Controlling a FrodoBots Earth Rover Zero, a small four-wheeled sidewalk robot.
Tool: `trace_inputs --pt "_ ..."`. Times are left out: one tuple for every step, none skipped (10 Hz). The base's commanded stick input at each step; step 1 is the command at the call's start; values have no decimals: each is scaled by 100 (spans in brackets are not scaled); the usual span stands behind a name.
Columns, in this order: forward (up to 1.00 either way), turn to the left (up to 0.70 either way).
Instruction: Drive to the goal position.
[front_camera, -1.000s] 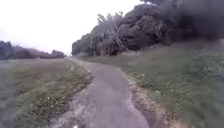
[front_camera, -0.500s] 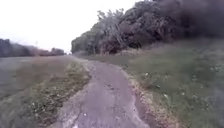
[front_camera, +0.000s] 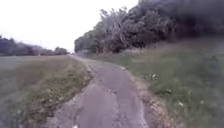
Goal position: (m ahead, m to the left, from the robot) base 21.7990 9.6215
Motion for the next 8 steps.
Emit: trace_inputs --pt "60 3" --pt "60 12" --pt "60 15" --pt "60 3" --pt "60 1" --pt "60 0" --pt "60 0" --pt "60 0"
